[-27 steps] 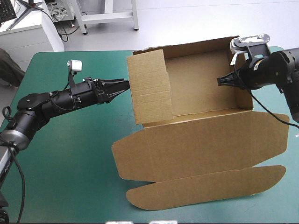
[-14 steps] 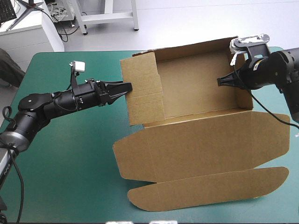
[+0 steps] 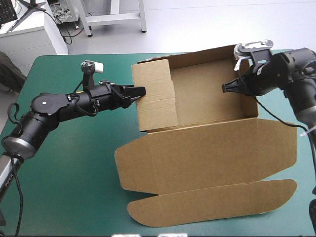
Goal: Fold the box
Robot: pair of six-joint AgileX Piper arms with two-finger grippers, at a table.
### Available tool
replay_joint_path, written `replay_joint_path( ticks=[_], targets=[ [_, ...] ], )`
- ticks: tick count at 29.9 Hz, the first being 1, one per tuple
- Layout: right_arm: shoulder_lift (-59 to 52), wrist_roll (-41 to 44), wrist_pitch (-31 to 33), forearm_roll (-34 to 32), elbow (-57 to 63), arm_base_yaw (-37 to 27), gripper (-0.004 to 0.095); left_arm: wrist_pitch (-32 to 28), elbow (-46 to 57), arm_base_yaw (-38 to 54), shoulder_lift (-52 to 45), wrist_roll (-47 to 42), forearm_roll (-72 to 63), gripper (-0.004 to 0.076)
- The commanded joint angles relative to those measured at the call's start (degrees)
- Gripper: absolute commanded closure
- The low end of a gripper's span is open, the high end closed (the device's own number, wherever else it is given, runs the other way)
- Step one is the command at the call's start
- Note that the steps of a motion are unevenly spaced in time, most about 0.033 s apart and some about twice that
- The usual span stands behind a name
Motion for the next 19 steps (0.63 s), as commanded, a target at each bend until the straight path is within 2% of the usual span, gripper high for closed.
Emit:
replay_joint_path(
  ticks=[1,4,11,19],
  targets=[
    [-0.5,1.52,-1.82,0.14,-1.55,3.74,0.092,-7.36,-4.43,-4.2,-1.8,-8.6,8.24,0.0378],
    [-0.03,4.63,-4.19,-3.02,-1.55,6.58,0.0921,-9.54,-4.39,-5.1,-1.8,-16.32,15.15,0.0378],
    [-0.03,5.49,-8.99,-3.19,-2.04,10.31,0.092,-10.18,-4.7,-5.1,-1.8,-31.42,32.87,0.0378],
    [0.09,7.68,-14.47,-3.34,-2.04,14.96,0.092,-9.68,-4.9,-5.1,-1.55,-37.36,38.56,0.0378]
  ],
)
